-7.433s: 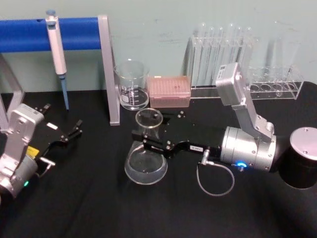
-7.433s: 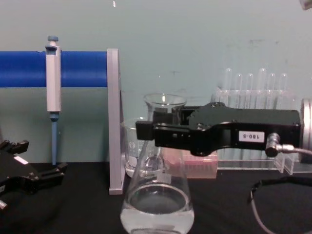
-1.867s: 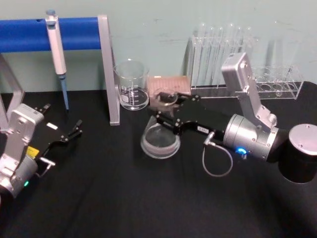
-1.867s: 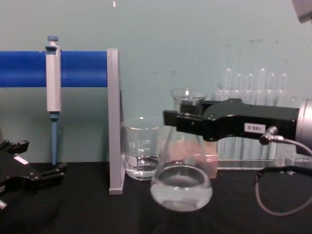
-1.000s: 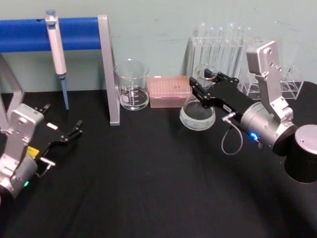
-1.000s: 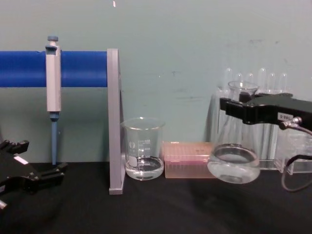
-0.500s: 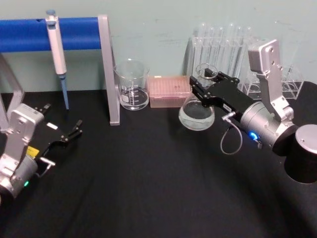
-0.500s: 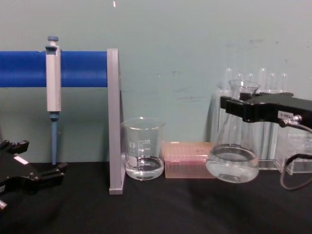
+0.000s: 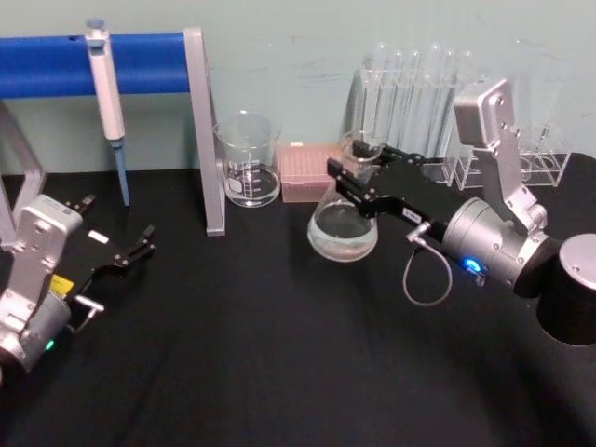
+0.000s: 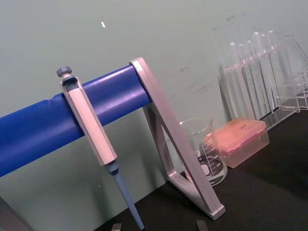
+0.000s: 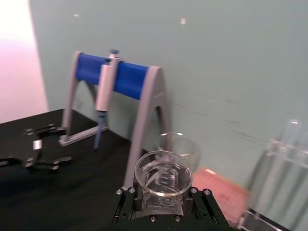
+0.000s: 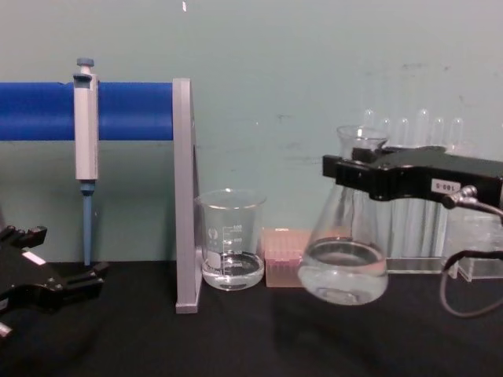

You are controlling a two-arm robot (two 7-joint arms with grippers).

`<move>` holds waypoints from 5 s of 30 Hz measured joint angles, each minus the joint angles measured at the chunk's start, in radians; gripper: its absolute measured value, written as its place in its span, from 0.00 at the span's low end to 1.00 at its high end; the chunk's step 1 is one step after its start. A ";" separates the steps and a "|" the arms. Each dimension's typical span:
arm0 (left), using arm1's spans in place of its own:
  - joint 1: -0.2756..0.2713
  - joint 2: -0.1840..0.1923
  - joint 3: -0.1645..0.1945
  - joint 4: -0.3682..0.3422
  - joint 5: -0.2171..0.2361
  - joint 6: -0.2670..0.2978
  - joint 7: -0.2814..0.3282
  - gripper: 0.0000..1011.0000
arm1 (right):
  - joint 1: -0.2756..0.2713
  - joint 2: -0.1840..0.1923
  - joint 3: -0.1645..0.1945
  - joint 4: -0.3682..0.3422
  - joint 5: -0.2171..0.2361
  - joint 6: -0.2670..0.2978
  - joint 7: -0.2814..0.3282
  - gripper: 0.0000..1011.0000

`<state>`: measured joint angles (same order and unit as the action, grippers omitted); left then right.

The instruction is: Grasp the erlenmeyer flask with one hand, shake it three times, then place it back.

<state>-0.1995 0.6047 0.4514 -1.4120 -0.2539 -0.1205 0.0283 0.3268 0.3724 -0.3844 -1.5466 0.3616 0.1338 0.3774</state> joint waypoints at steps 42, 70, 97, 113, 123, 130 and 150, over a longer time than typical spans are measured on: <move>0.000 0.000 0.000 0.000 0.000 0.000 0.000 0.99 | 0.084 0.052 -0.158 0.122 0.062 -0.135 0.227 0.45; 0.000 0.000 0.000 0.000 0.000 0.000 0.000 0.99 | 0.089 0.017 -0.167 0.243 0.044 -0.186 0.241 0.45; 0.000 0.000 0.000 0.000 0.000 0.000 0.000 0.99 | 0.085 0.003 -0.172 0.267 0.035 -0.173 0.245 0.45; 0.000 0.000 0.000 0.000 0.000 0.000 0.000 0.99 | 0.080 0.005 -0.177 0.261 0.017 -0.172 0.231 0.45; 0.000 0.000 0.000 0.000 0.000 0.000 0.000 0.99 | 0.080 0.005 -0.177 0.261 0.019 -0.171 0.232 0.45; 0.000 0.000 0.000 0.000 0.000 0.000 0.000 0.99 | 0.080 0.005 -0.176 0.261 0.020 -0.171 0.233 0.59; 0.000 0.000 0.000 0.000 0.000 0.000 0.000 0.99 | 0.080 0.005 -0.175 0.262 0.022 -0.171 0.234 0.99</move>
<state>-0.1995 0.6047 0.4514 -1.4120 -0.2539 -0.1205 0.0283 0.4071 0.3771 -0.5593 -1.2843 0.3840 -0.0375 0.6115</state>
